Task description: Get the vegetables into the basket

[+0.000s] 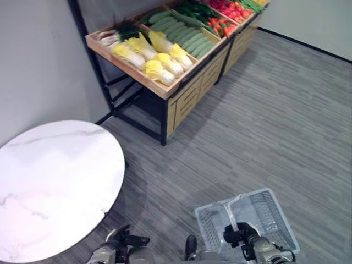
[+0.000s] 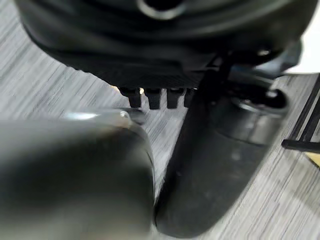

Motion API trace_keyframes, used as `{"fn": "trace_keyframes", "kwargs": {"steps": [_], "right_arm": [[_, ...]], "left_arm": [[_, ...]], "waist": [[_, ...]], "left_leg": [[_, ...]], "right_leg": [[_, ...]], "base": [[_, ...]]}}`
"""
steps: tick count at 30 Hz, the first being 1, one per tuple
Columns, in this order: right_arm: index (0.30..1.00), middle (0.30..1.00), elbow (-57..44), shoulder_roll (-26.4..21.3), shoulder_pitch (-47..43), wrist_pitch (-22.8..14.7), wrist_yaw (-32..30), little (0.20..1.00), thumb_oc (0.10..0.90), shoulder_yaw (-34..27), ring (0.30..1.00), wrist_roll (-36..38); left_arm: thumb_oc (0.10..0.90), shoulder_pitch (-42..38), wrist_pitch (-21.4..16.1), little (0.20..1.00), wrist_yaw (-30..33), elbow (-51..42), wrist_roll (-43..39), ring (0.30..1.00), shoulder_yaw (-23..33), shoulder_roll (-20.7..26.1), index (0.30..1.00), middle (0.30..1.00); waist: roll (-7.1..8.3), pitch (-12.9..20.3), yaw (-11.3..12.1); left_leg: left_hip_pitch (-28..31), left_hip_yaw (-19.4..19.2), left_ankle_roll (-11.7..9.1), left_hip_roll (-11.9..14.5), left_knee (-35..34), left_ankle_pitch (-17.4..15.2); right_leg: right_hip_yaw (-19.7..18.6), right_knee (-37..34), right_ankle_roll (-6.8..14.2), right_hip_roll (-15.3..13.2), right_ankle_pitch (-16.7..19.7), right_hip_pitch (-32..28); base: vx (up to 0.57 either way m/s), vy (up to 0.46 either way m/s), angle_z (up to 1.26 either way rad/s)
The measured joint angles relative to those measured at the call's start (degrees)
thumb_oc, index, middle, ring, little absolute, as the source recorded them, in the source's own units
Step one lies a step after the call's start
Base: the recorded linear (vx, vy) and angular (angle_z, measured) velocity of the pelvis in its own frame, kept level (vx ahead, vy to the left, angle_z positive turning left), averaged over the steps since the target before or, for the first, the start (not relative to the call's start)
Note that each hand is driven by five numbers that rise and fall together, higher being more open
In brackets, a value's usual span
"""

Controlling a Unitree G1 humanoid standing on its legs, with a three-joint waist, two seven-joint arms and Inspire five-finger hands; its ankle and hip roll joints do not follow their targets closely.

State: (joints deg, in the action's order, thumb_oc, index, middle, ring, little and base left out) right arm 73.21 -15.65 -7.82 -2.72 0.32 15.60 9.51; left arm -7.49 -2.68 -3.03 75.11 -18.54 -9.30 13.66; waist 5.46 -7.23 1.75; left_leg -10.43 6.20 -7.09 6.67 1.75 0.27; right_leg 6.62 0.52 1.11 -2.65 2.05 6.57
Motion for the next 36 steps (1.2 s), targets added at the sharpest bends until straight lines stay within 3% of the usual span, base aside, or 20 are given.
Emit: {"fn": "trace_keyframes", "kwargs": {"steps": [2,6,9,12,14,15,16,17,18,20,21,22,23,25,28,31,36], "right_arm": [[0.300,0.300,-0.54,-1.36,1.19,0.17,-0.22,0.300,0.400,-0.62,0.300,-0.01],[0.300,0.300,0.80,-1.20,2.83,0.78,-0.25,0.300,0.400,-1.85,0.300,0.01],[0.300,0.300,0.77,0.02,2.89,1.17,-0.12,0.300,0.400,-1.77,0.300,0.00],[0.300,0.300,0.96,0.75,1.23,1.08,0.32,0.300,0.400,-1.64,0.300,-0.15],[0.300,0.300,0.39,0.81,-1.19,0.65,0.36,0.300,0.400,-1.62,0.300,-0.47],[0.300,0.300,0.30,0.98,-2.30,0.44,0.19,0.300,0.400,-1.45,0.300,-0.70],[0.300,0.300,1.03,1.38,-4.08,0.69,0.28,0.300,0.400,-0.73,0.300,-0.73],[0.300,0.300,1.01,0.65,-4.63,0.83,0.18,0.300,0.400,0.58,0.300,-0.87],[0.300,0.300,1.87,0.26,-4.13,1.57,0.56,0.300,0.400,0.58,0.300,-0.86],[0.300,0.300,2.14,0.25,-3.38,2.09,0.59,0.300,0.400,0.78,0.300,-0.94],[0.300,0.300,1.95,0.25,-2.58,2.24,0.55,0.300,0.400,0.78,0.300,-1.50],[0.300,0.300,1.94,0.50,-2.06,2.01,0.90,0.300,0.400,0.80,0.300,-1.93],[0.300,0.300,1.47,-0.38,-2.28,1.10,0.62,0.300,0.400,0.69,0.300,-1.92],[0.300,0.300,1.15,-1.56,-0.51,1.13,0.37,0.300,0.400,1.60,0.300,-2.35],[0.300,0.300,1.25,-1.42,-0.13,1.14,0.82,0.300,0.400,1.68,0.300,-2.36],[0.300,0.300,1.50,-0.14,0.33,1.12,1.01,0.300,0.400,1.67,0.300,-2.43],[0.300,0.300,2.01,0.20,1.31,1.10,0.97,0.300,0.400,1.47,0.300,-2.81]], "left_arm": [[0.900,0.19,0.10,1.000,0.02,0.30,-0.07,1.000,-0.17,-0.50,1.000,1.000],[0.900,0.22,0.20,1.000,0.01,1.24,0.60,1.000,0.02,-0.26,1.000,1.000],[0.900,-0.17,0.07,1.000,0.30,1.19,0.70,1.000,-0.07,1.02,1.000,1.000],[0.900,-0.43,-0.27,1.000,0.16,0.39,1.90,1.000,-1.51,3.54,1.000,1.000],[0.900,-0.65,-0.13,1.000,0.23,0.85,2.86,1.000,-1.26,4.62,1.000,1.000],[0.900,-0.88,-0.13,1.000,0.25,0.34,2.87,1.000,-1.36,4.72,1.000,1.000],[0.900,-0.38,-0.19,1.000,0.20,-0.87,2.90,1.000,-1.36,5.07,1.000,1.000],[0.900,-1.62,-0.22,1.000,0.16,-1.34,3.12,1.000,-1.34,3.87,1.000,1.000],[0.900,-1.56,-0.82,1.000,0.10,-2.25,3.71,1.000,-1.38,3.25,1.000,1.000],[0.900,-1.32,-0.79,1.000,-0.40,-2.00,4.06,1.000,-2.33,2.99,1.000,1.000],[0.900,-0.83,-0.39,1.000,-0.69,-1.60,4.23,1.000,-2.28,2.93,1.000,1.000],[0.900,0.48,-0.02,1.000,-0.78,-1.21,4.09,1.000,-1.39,3.25,1.000,1.000],[0.900,1.42,0.26,1.000,-0.66,-1.13,4.14,1.000,0.48,1.64,1.000,1.000],[0.900,2.54,0.57,1.000,-0.88,-1.03,5.15,1.000,0.31,0.31,1.000,1.000],[0.900,2.47,0.71,1.000,-1.03,-0.68,5.25,1.000,-0.18,0.06,1.000,1.000],[0.900,2.36,1.23,1.000,-1.00,-0.43,5.25,1.000,-0.40,-0.25,1.000,1.000],[0.900,2.12,1.20,1.000,-1.01,-0.42,5.24,1.000,-2.06,-0.05,1.000,1.000]], "waist": [[-1.73,-0.63,-1.01],[-0.64,-1.31,-1.53],[-0.43,-1.66,-1.79],[1.01,-2.26,-1.62],[1.97,-3.33,-2.70],[2.12,-3.82,-2.51],[1.96,-4.38,-0.71],[-0.95,-5.32,0.44],[-2.03,-5.36,2.37],[-2.53,-4.94,4.10],[-2.55,-4.19,5.86],[-1.24,-2.59,6.58],[-3.40,-1.76,4.93],[-4.24,0.54,4.26],[-3.67,2.33,2.59],[-2.07,2.69,1.94],[-2.18,2.90,1.91]], "left_leg": [[0.99,-3.14,1.23,-0.13,1.78,1.54],[5.98,-9.09,5.95,-5.20,-3.56,3.71],[6.17,-11.64,7.16,-7.13,-3.85,3.18],[6.23,-15.41,7.97,-7.87,-3.73,2.29],[5.92,-18.29,8.10,-8.22,-3.74,1.61],[5.99,-20.56,8.50,-7.49,-3.66,1.95],[5.87,-23.54,8.99,-5.75,-3.03,1.62],[5.51,-23.89,9.93,-2.74,-2.96,1.78],[6.39,-23.92,9.64,-1.50,-3.01,1.90],[7.45,-24.61,8.63,-0.43,-3.13,2.60],[8.49,-26.18,7.70,-0.05,-3.49,3.07],[8.47,-26.74,7.01,-1.12,-3.34,2.91],[8.38,-25.59,6.16,-0.27,-3.40,3.79],[8.25,-21.80,5.97,1.68,-0.73,4.06],[7.17,-19.39,4.60,2.49,0.05,5.11],[7.22,-19.08,4.16,2.60,-0.93,5.32],[7.34,-17.90,3.09,2.39,-1.74,5.07]], "right_leg": [[-0.33,-0.78,-0.32,0.11,0.84,-1.46],[-5.89,-0.49,3.00,-4.57,2.33,-1.07],[-6.51,-0.49,4.39,-6.35,2.87,-0.08],[-9.51,-0.05,6.22,-6.66,4.31,2.38],[-10.38,-2.40,7.13,-6.95,7.17,3.14],[-10.06,-3.91,8.06,-6.26,10.27,3.90],[-7.89,-5.84,8.90,-4.75,14.65,4.68],[5.29,1.31,8.09,-4.94,8.18,4.84],[7.74,7.78,8.63,-5.99,3.96,3.14],[6.97,16.54,9.42,-7.67,-4.51,0.40],[8.01,15.75,9.47,-8.36,-5.85,-1.24],[7.27,7.67,8.72,-8.23,-5.00,-4.53],[7.77,2.32,7.29,-6.48,-4.16,-8.08],[8.18,1.43,7.29,-4.72,-4.16,-10.17],[8.97,0.35,6.90,-3.72,-4.38,-10.51],[9.04,0.11,5.62,-3.40,-4.43,-10.40],[9.29,0.46,5.46,-3.41,-4.34,-10.32]], "base": [[0.04,0.213,-0.40],[-0.01,0.212,-0.58],[-0.06,0.144,-0.43],[-0.04,0.068,-0.70],[-0.06,-0.011,-0.78],[-0.10,0.023,-1.06],[-0.11,0.075,-1.01],[-0.14,0.097,-0.89],[-0.16,0.042,-0.17],[-0.08,-0.043,-0.21],[0.03,-0.064,-0.74],[0.03,-0.099,-0.56],[0.01,-0.114,-0.26],[0.00,-0.143,0.12],[0.01,-0.100,0.17],[0.02,-0.106,0.07],[0.02,-0.061,0.10]]}}
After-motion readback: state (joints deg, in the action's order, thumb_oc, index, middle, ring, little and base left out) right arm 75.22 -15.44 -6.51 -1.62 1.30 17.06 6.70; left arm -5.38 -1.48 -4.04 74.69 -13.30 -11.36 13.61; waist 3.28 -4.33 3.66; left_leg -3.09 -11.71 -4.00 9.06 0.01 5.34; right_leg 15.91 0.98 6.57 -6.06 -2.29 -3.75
